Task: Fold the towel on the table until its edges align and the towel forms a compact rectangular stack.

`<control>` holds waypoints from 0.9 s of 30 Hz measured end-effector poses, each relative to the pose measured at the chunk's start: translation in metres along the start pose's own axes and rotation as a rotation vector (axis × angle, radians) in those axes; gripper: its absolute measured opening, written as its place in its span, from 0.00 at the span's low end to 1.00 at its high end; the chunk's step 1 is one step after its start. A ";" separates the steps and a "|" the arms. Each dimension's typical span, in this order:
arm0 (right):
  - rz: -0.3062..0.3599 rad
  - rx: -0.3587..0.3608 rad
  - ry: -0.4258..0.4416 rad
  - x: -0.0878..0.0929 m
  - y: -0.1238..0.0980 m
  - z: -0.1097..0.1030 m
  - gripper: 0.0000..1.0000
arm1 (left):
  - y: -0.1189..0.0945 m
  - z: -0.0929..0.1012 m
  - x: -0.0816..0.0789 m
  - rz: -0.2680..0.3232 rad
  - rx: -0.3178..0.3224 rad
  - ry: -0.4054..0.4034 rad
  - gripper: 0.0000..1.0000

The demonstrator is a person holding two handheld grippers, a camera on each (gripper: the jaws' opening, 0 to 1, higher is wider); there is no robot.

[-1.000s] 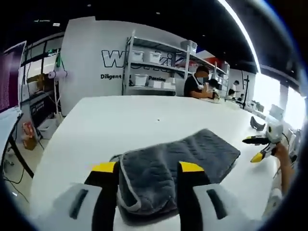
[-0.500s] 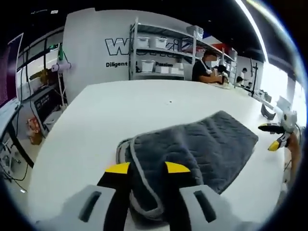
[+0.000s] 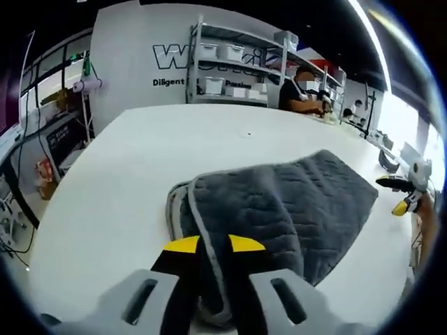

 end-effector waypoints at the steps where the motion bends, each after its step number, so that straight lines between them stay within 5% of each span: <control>1: 0.001 0.000 0.001 0.000 0.000 0.000 0.84 | 0.000 -0.001 0.000 0.003 0.001 -0.006 0.11; 9: -0.009 0.010 -0.001 0.001 0.000 0.003 0.83 | -0.006 0.000 -0.009 0.047 0.001 0.002 0.06; 27: 0.005 0.003 0.003 -0.003 0.003 0.003 0.83 | -0.039 -0.005 -0.058 0.121 -0.020 0.057 0.04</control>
Point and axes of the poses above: the point that each gripper's makers call its tool centre point, and the gripper's own axes: y roughly forward along the fingers, z roughly to its right, x roughly out of its underside, the point moved 4 cm from there along -y, roughly backward along the fingers, and after that the axes turned 2 degrees about x, right-handed, at the moved point
